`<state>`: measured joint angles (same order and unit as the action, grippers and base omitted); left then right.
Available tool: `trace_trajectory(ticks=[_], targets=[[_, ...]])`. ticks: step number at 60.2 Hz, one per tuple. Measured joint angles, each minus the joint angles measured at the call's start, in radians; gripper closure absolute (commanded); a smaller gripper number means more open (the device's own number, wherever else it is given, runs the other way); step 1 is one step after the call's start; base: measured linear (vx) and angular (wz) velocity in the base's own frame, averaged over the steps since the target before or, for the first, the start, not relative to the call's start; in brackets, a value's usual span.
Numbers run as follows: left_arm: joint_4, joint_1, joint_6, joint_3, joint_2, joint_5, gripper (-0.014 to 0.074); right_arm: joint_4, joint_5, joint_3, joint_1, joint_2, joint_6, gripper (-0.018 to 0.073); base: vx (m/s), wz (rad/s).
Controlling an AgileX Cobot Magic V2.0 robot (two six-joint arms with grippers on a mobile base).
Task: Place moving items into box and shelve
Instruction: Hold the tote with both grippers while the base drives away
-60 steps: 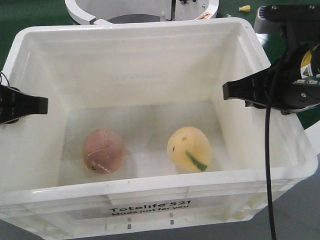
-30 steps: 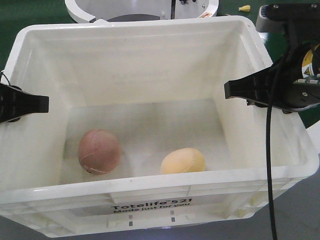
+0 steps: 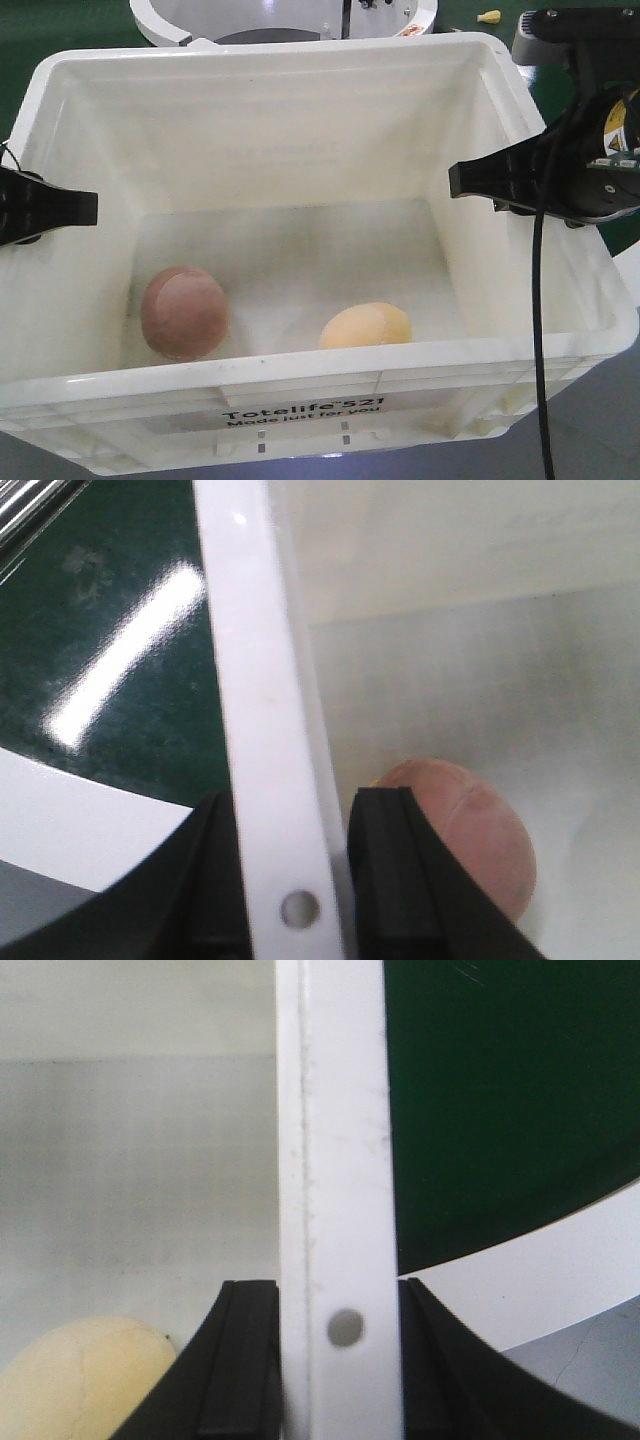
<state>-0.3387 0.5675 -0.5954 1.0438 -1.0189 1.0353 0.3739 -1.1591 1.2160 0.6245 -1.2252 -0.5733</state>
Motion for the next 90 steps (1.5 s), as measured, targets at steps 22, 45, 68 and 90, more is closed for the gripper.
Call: trace_trajectory(ticks=[22, 45, 68, 90], targets=[[0.0, 0.0, 0.0, 0.0, 0.0, -0.001, 0.0502, -0.001, -0.005, 0.0, 0.0, 0.0, 0.0, 0.0464, 0.0, 0.0], [0.001, 0.001, 0.0, 0.0, 0.0, -0.003, 0.0502, -0.002, -0.014, 0.0, 0.0, 0.0, -0.001, 0.0464, -0.06, 0.12], [0.003, 0.002, 0.001, 0.0, 0.0, -0.002, 0.0502, -0.005, -0.019, 0.0, 0.0, 0.0, -0.003, 0.0464, -0.1, 0.36], [0.002, 0.002, 0.001, 0.0, 0.0, -0.001, 0.0502, -0.006, -0.019, 0.0, 0.0, 0.0, -0.003, 0.0464, -0.11, 0.44]])
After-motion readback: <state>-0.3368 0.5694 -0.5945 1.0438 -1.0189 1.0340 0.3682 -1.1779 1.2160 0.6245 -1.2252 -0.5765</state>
